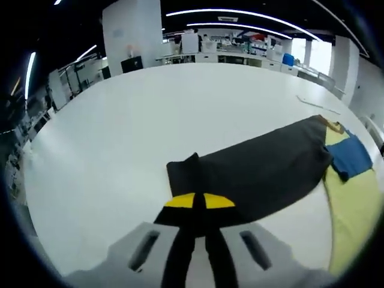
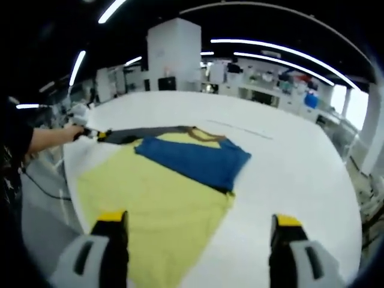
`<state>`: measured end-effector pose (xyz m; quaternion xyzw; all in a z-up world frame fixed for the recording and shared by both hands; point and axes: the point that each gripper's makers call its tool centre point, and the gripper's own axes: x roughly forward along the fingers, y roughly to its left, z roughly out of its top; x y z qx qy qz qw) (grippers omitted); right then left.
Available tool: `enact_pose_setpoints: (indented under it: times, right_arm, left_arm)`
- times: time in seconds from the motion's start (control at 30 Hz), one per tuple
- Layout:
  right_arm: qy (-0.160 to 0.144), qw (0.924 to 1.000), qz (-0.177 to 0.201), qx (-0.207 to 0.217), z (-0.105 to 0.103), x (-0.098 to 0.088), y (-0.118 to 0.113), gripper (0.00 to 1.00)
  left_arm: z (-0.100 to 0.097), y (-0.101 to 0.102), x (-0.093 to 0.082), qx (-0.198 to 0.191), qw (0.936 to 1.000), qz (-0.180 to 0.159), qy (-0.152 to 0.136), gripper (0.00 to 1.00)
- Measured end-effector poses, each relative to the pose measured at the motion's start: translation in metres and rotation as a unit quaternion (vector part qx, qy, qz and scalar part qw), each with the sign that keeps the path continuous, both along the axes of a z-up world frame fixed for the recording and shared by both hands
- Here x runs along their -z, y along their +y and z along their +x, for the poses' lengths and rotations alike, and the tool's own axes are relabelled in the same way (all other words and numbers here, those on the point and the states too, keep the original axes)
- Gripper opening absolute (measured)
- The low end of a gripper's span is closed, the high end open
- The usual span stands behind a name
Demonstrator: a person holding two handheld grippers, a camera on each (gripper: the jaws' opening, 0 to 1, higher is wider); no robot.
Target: Fold the garment on the visible template until the final outline fits inside the template.
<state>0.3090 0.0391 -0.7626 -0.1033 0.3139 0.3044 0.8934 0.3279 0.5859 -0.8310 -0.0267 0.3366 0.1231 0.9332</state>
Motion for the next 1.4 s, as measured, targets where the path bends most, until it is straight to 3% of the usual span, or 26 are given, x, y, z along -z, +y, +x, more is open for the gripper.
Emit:
enact_pose_setpoints:
  times: [0.27, 0.6, 0.9, 0.97, 1.3, 1.4]
  right_arm:
    - [-0.003, 0.9999, 0.005, -0.011, -0.002, -0.001, 0.008, 0.99]
    - [-0.004, 0.9997, 0.011, -0.020, -0.006, 0.000, 0.011, 0.99]
    - [-0.001, 0.9994, 0.018, -0.029, -0.014, 0.001, 0.014, 0.99]
    - [0.000, 0.9994, 0.017, -0.031, -0.016, 0.000, 0.015, 0.99]
    - [0.003, 0.9992, 0.021, -0.033, -0.024, 0.002, 0.013, 0.99]
    - [0.003, 0.9991, 0.022, -0.035, -0.024, 0.002, 0.013, 0.99]
  left_arm:
    - [0.004, -0.009, -0.023, 0.012, 0.9995, 0.004, -0.028, 0.00]
    - [0.024, -0.026, -0.050, 0.030, 0.9971, -0.004, -0.070, 0.00]
    - [0.044, -0.080, -0.086, 0.037, 0.9909, -0.044, -0.122, 0.00]
    - [0.045, -0.093, -0.094, 0.043, 0.9904, -0.038, -0.126, 0.00]
    - [0.068, -0.119, -0.107, 0.062, 0.9852, -0.063, -0.147, 0.00]
    - [0.074, -0.135, -0.115, 0.070, 0.9839, -0.065, -0.151, 0.00]
